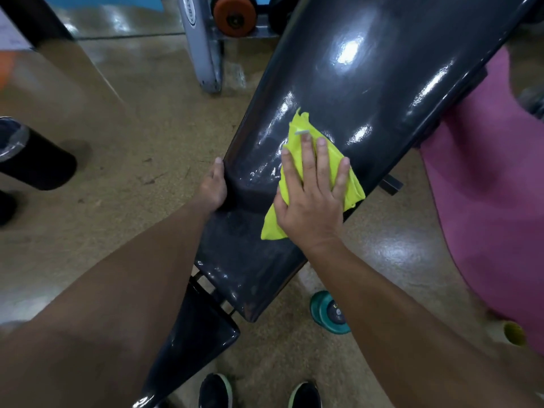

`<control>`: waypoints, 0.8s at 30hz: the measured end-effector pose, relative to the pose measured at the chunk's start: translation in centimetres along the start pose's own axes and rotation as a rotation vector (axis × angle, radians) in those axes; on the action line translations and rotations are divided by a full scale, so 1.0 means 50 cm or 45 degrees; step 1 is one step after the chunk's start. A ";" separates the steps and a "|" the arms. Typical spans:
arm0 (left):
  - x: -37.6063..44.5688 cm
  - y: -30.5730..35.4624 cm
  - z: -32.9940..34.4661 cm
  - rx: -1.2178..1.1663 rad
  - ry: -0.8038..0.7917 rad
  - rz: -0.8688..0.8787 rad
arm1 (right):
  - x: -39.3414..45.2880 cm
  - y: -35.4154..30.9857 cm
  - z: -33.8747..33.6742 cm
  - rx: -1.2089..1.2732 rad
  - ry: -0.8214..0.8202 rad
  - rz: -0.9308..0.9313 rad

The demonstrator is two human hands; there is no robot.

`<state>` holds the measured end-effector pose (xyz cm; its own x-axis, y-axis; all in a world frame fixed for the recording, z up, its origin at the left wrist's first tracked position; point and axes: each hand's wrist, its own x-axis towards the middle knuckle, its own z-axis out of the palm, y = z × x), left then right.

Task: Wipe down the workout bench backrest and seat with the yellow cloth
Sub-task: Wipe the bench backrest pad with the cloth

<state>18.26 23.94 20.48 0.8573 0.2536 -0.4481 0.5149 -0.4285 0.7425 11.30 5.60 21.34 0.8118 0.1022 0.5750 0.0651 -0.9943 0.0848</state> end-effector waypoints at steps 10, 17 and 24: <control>0.012 -0.039 -0.043 -0.025 -0.211 -0.119 | -0.027 0.006 0.002 0.075 0.005 -0.049; 0.016 -0.107 -0.046 -0.009 -0.282 -0.106 | -0.062 -0.044 0.016 0.050 0.027 0.044; 0.027 -0.125 -0.039 0.057 -0.152 -0.087 | -0.073 -0.064 0.028 0.020 0.069 0.124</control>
<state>16.21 28.64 16.21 0.8121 0.1800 -0.5550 0.5694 -0.4524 0.6864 8.96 8.36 17.85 0.7820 0.0064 0.6232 -0.0028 -0.9999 0.0139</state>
